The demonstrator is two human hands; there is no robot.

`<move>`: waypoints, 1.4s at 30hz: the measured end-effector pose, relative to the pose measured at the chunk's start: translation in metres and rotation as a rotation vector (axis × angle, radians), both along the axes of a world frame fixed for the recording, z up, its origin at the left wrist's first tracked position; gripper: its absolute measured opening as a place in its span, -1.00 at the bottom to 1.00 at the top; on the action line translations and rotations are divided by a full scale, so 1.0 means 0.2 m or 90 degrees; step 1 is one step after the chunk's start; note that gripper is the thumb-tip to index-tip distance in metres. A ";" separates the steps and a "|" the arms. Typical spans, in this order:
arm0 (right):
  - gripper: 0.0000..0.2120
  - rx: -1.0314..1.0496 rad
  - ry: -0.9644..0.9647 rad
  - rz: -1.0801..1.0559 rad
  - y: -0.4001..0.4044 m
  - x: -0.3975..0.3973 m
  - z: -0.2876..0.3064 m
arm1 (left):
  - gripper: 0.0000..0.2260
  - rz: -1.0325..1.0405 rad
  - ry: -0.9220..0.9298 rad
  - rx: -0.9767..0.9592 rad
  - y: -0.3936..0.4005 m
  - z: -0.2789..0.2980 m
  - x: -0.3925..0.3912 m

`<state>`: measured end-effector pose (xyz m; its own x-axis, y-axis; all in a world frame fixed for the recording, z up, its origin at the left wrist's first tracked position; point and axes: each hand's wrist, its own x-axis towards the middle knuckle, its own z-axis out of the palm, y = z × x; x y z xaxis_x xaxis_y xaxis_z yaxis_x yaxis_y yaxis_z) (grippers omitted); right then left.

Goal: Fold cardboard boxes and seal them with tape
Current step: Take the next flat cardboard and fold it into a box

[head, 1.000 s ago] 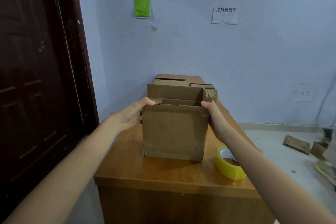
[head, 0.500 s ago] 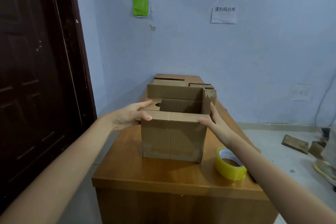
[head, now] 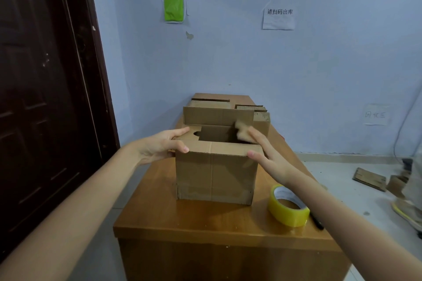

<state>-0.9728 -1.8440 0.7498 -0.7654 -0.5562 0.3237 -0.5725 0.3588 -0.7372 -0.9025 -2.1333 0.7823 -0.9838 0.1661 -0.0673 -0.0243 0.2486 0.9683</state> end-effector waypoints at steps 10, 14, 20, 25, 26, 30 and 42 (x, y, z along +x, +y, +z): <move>-0.29 0.044 0.007 0.022 0.02 -0.04 0.02 | 0.21 -0.003 0.007 0.001 -0.01 -0.01 0.00; -0.34 0.050 0.005 0.045 0.05 -0.04 0.06 | 0.17 0.006 0.012 0.018 -0.01 -0.02 -0.01; -0.63 -0.127 -0.062 0.032 0.04 -0.09 0.05 | -0.33 0.021 0.043 0.044 0.00 -0.02 0.04; -0.70 -0.156 -0.059 -0.016 0.02 -0.13 0.06 | -0.58 0.190 0.050 0.014 0.06 -0.03 -0.01; -0.73 -0.155 -0.050 -0.029 0.02 -0.13 0.05 | -0.61 0.219 0.055 0.011 0.07 -0.03 -0.02; -0.92 -0.172 -0.018 -0.091 0.00 -0.15 0.05 | -0.66 0.293 0.066 0.060 0.08 -0.04 -0.05; -0.07 -0.076 -0.255 -0.069 0.01 -0.21 0.23 | -0.28 0.279 0.010 0.056 0.05 0.07 -0.06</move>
<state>-1.0142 -1.8429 0.7961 -0.8959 -0.4419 0.0466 -0.1968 0.3006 -0.9332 -0.9145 -2.1235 0.7961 -0.9632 -0.2630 -0.0560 -0.0941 0.1347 0.9864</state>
